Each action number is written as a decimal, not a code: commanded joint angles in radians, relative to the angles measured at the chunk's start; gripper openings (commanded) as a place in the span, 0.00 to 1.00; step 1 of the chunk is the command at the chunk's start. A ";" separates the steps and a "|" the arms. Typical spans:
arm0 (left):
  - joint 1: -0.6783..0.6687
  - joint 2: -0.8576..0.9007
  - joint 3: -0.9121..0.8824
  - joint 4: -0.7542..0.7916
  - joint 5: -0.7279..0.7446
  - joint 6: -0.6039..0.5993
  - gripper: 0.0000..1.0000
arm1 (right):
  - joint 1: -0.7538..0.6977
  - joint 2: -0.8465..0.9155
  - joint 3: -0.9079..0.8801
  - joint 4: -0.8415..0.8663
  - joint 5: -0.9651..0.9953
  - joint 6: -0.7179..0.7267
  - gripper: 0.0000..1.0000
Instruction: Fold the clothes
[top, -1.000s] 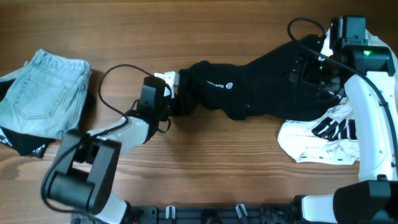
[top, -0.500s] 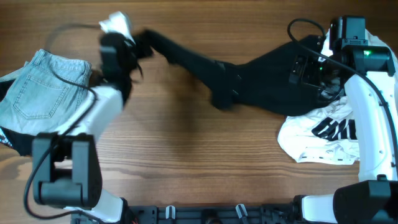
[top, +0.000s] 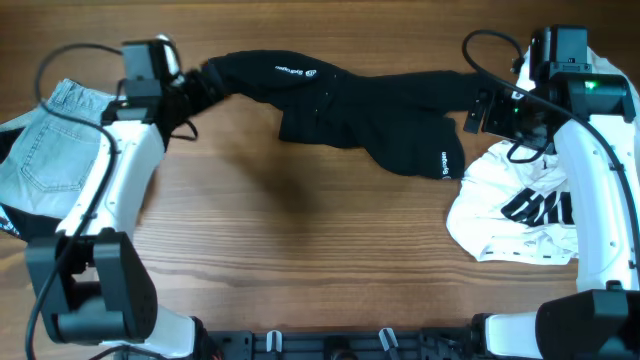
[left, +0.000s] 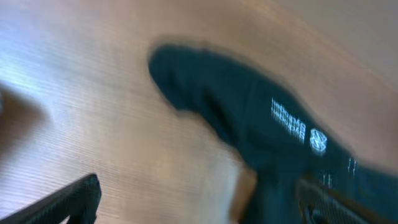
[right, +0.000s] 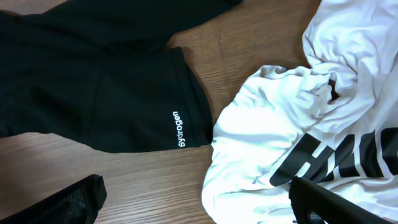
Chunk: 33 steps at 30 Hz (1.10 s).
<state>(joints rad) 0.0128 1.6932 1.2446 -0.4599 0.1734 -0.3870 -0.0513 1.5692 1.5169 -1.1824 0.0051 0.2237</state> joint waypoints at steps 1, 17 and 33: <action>-0.100 0.062 -0.004 -0.122 0.069 0.012 1.00 | -0.001 -0.014 0.007 -0.001 0.007 0.014 1.00; -0.341 0.359 -0.021 0.225 0.060 0.012 0.74 | -0.001 -0.014 0.007 -0.008 -0.006 0.013 1.00; -0.014 -0.018 0.110 -0.093 -0.244 0.148 0.04 | -0.001 -0.014 0.007 0.018 -0.002 0.015 1.00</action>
<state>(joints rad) -0.1051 1.8015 1.2896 -0.5808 0.0929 -0.2981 -0.0513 1.5692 1.5169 -1.1667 0.0040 0.2237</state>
